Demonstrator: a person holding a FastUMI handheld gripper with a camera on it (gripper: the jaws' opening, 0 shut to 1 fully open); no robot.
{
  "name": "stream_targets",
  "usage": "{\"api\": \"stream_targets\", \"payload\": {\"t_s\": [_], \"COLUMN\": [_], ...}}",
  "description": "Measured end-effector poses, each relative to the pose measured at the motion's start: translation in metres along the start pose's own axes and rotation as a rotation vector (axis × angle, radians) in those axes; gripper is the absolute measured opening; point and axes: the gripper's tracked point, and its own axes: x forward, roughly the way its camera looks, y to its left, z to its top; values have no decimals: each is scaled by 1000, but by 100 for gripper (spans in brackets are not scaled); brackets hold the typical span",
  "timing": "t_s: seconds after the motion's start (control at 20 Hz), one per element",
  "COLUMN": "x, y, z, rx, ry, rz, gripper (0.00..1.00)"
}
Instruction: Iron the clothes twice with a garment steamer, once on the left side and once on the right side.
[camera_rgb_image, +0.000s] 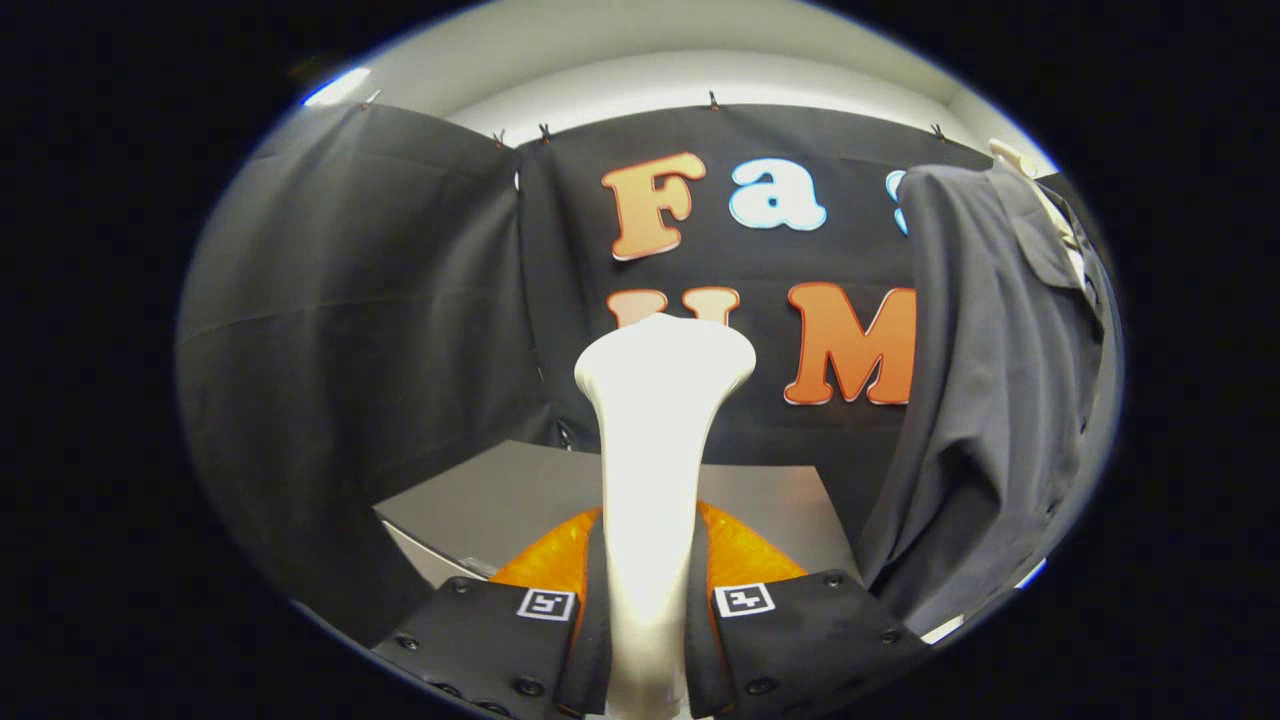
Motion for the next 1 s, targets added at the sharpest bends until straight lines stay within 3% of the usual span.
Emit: {"api": "stream_targets", "payload": {"t_s": [0.4,1.0], "x": [-122,-276], "y": [-34,-153], "z": [44,60], "rx": [-36,-50], "ry": [-160,-329], "rz": [9,-111], "gripper": [37,37]}}
